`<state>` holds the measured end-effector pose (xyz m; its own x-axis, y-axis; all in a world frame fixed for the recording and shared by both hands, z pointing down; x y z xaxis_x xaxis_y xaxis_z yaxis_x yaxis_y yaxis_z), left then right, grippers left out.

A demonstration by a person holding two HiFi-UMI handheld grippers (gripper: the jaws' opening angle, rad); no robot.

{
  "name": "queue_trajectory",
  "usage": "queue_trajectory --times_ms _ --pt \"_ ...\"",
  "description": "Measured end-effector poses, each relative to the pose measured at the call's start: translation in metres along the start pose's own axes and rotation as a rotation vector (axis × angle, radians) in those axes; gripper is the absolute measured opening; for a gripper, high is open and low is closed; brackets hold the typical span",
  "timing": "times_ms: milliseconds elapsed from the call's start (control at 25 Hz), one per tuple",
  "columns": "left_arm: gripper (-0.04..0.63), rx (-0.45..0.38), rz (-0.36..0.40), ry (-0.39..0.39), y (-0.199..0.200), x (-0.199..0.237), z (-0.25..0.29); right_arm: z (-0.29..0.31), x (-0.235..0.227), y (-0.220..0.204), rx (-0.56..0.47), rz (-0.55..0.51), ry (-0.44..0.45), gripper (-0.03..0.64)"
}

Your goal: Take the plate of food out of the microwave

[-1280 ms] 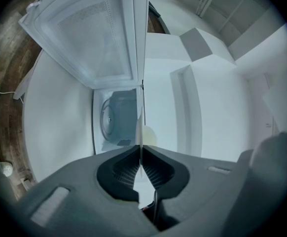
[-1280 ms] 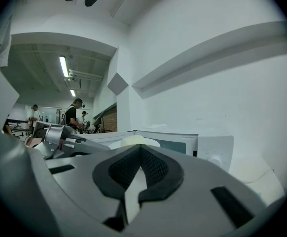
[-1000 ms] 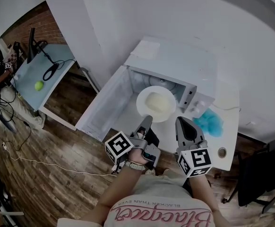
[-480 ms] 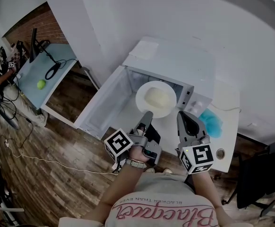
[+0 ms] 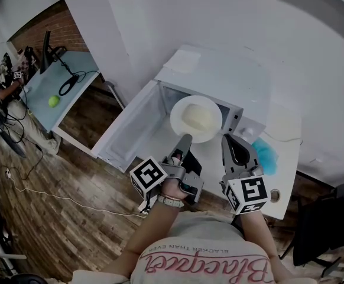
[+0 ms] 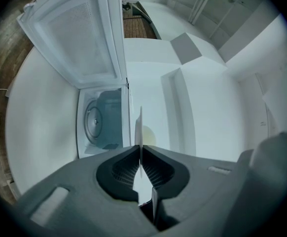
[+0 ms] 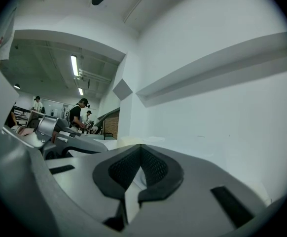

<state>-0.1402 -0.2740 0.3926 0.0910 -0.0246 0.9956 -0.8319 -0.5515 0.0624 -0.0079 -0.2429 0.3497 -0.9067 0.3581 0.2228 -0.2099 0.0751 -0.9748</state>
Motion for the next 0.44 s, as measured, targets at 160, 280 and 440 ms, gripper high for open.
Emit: queue_trajectory --times_ms 160,280,440 --pt "0.017 -0.001 0.003 -0.003 0.0011 -0.0037 0.0035 0.003 -0.0021 0.0029 -0.007 -0.002 0.0 0.009" --pt "0.017 0.003 0.006 -0.002 0.0014 -0.006 0.0065 0.0049 -0.0033 0.0037 -0.009 -0.002 -0.001 0.009" --pt "0.017 0.007 0.011 -0.006 0.0007 -0.0085 0.0102 0.0059 -0.0056 0.0045 -0.011 -0.003 -0.003 0.009"
Point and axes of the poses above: the fingertips, and each gripper's own axes: z forward along the fingers, x to its left, y out of its top, the point moved 3 cm from there along -z, backward along the fingers, and after that the axes turned 10 degrees about -z, right-handed, at the moved point
